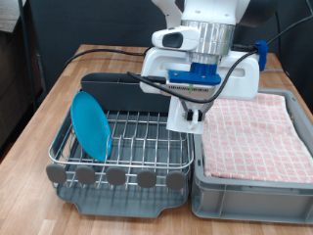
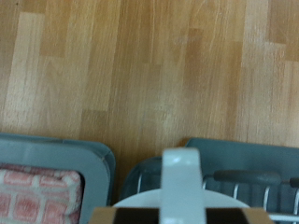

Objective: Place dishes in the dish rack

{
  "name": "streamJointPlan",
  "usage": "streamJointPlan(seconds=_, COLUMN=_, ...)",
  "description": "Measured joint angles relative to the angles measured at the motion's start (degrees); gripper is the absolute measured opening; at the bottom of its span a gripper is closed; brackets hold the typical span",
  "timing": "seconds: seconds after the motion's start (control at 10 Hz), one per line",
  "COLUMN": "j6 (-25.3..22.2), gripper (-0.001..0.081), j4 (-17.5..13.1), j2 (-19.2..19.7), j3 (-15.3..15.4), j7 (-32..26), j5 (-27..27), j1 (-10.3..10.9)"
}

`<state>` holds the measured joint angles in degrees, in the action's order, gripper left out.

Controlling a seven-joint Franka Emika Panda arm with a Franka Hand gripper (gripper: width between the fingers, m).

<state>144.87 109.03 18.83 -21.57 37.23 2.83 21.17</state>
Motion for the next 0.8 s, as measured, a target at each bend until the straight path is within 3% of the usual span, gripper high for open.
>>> streamJointPlan(seconds=0.2, j6=-0.13, gripper=0.0071, j4=-4.68, j2=4.05, j3=0.78, j7=-1.35, j5=2.95, j1=-1.81)
streamJointPlan(seconds=0.5, j6=-9.47, gripper=0.0071, j4=-12.78, j2=9.20, j3=2.22, j7=-2.59, j5=5.43, j1=-4.31)
streamJointPlan(seconds=0.8, j6=-11.46, gripper=0.0071, j4=-17.68, j2=12.76, j3=3.26, j7=-3.20, j5=7.03, j1=-5.71)
